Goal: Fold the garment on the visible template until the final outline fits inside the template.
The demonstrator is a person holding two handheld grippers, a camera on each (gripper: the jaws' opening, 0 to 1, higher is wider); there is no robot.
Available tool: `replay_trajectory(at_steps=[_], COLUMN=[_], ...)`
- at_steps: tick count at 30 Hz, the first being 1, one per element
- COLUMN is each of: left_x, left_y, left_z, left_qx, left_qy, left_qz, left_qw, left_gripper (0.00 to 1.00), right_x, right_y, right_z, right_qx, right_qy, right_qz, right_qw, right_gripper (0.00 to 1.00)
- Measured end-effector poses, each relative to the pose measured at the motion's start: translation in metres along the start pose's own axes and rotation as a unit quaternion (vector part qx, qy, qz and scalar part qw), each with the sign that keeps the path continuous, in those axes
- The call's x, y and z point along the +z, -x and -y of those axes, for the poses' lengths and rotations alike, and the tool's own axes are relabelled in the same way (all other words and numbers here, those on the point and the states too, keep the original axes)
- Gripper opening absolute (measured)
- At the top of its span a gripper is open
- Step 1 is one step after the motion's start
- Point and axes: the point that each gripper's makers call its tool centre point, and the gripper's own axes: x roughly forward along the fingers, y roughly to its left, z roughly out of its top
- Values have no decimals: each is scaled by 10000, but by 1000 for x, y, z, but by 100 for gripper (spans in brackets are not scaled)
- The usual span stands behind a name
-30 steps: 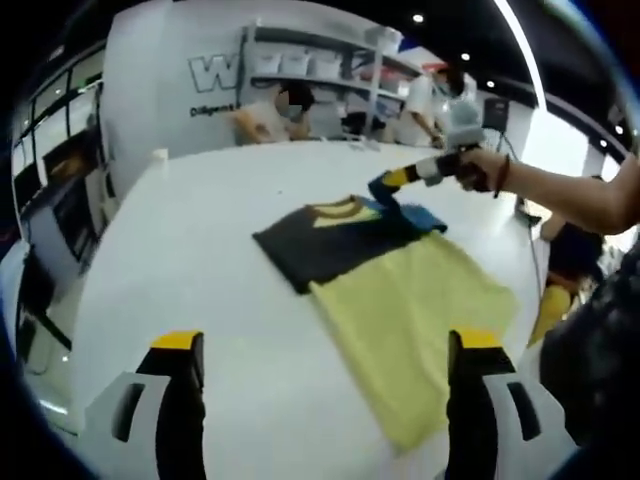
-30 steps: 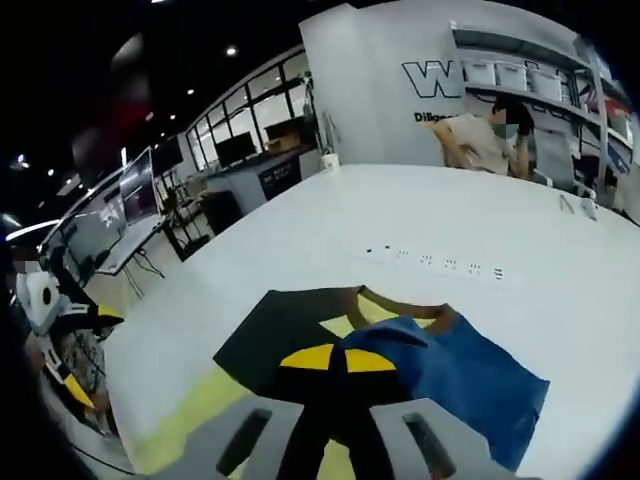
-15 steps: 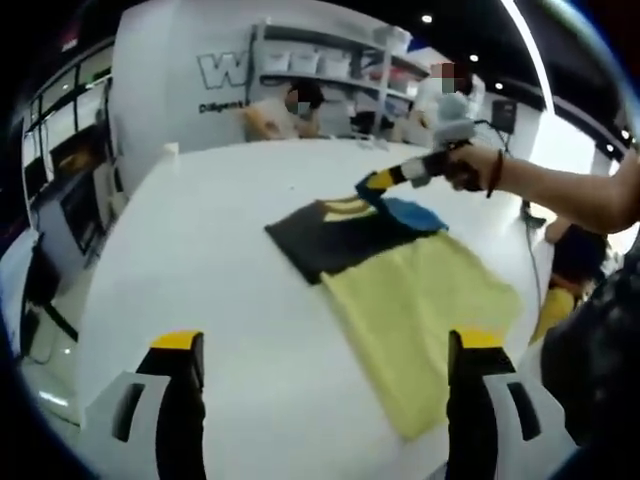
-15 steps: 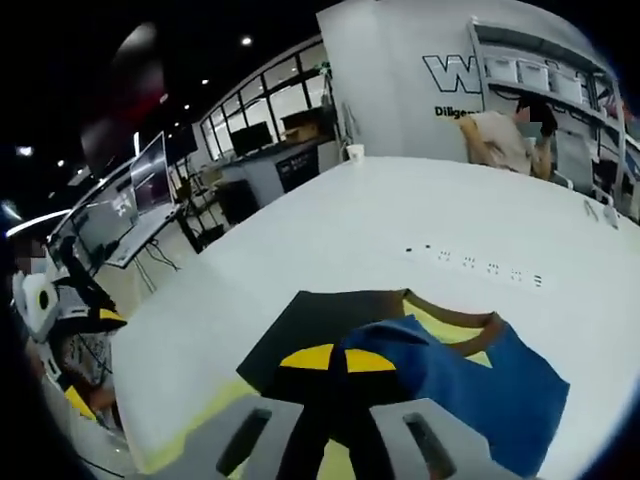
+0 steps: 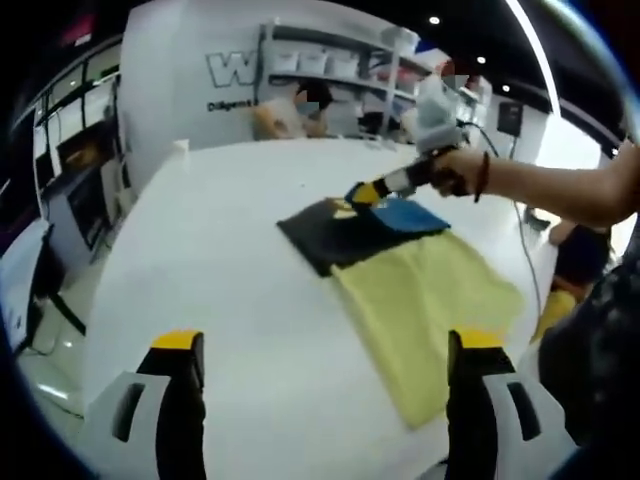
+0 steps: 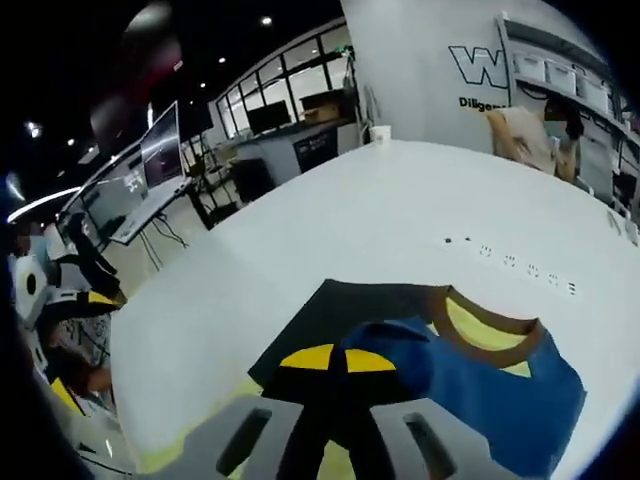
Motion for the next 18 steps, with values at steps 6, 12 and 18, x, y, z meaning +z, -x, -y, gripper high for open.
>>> replay_trajectory(at_steps=[6, 12, 18], left_x=[-3, -5, -5], left_y=[5, 6, 6], left_z=[-4, -6, -6], left_qx=[80, 130, 145], left_qy=[37, 77, 59], left_qz=[-21, -41, -62], left_qw=[10000, 9999, 9999], left_gripper=[97, 96, 96], right_x=[-16, -22, -27], right_y=[-16, -23, -29], right_z=[-6, -16, -23], right_qx=[81, 179, 359], right_qy=[122, 535, 516], right_qz=[-308, -532, -517], right_qw=[9994, 9970, 9967], right_gripper=[0, 0, 0])
